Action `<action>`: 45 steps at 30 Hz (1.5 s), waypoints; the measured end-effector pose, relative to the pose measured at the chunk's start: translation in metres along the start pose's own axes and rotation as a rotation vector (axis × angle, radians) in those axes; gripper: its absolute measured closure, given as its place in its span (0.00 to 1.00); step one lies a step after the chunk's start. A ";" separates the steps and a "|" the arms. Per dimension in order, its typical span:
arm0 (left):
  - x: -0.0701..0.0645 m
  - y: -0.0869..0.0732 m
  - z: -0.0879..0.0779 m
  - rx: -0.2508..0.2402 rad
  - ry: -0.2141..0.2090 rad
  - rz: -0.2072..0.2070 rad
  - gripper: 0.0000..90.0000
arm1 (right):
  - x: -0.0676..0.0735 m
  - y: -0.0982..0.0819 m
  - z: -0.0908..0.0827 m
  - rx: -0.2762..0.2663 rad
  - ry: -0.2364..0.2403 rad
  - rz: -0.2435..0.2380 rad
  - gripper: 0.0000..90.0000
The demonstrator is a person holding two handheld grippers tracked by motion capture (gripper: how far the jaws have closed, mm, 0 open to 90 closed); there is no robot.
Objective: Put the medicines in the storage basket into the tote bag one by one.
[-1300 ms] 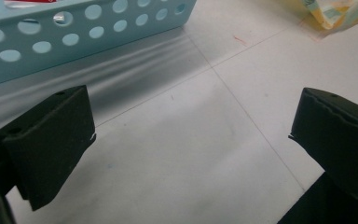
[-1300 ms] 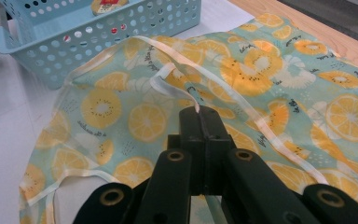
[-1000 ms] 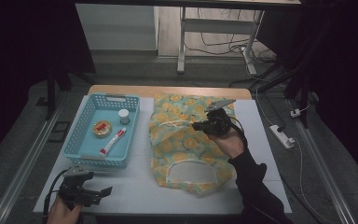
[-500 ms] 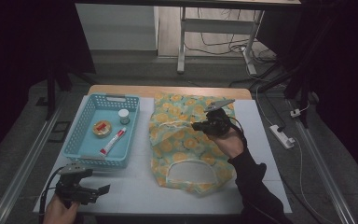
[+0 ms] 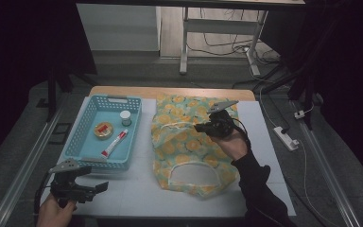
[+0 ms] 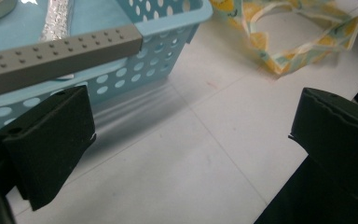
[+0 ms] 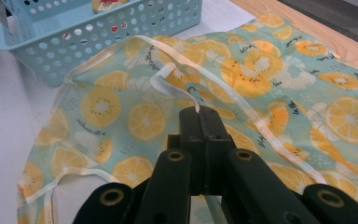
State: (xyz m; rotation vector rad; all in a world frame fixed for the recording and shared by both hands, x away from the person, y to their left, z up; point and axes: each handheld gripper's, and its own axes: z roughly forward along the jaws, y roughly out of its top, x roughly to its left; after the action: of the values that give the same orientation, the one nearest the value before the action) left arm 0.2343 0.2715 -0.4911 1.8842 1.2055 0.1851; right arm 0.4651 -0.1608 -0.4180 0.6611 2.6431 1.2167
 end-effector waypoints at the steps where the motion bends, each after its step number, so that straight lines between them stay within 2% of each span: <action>1: 0.000 0.001 0.000 -0.003 -0.001 0.000 0.00 | 0.000 0.000 0.000 -0.001 0.000 0.000 1.00; 13: 0.001 0.021 0.002 0.025 0.029 0.053 0.00 | 0.000 0.000 0.000 0.000 -0.002 -0.002 1.00; 18: 0.008 0.030 0.004 0.012 0.026 0.039 0.01 | 0.000 0.000 0.000 -0.001 0.002 -0.005 1.00; 24: 0.014 0.042 0.008 0.019 0.085 0.054 0.01 | -0.001 0.000 0.000 -0.010 0.009 0.001 1.00; 29: 0.024 0.053 0.011 0.018 0.102 0.037 0.00 | -0.001 0.000 0.000 -0.012 0.006 0.000 1.00; 35: 0.035 0.066 0.017 0.015 0.100 0.010 0.00 | -0.001 0.000 0.000 -0.012 0.004 -0.001 1.00; 40: 0.041 0.075 0.025 0.029 0.122 0.028 0.01 | -0.001 0.001 -0.001 -0.016 0.003 -0.006 1.00; 45: 0.048 0.084 0.035 0.037 0.131 0.026 0.00 | -0.001 0.001 -0.003 -0.026 0.002 -0.007 1.00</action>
State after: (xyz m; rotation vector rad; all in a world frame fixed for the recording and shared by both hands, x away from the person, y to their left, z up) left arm 0.3344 0.2765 -0.4660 1.9452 1.2799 0.3064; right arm 0.4651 -0.1626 -0.4151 0.6464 2.6241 1.2482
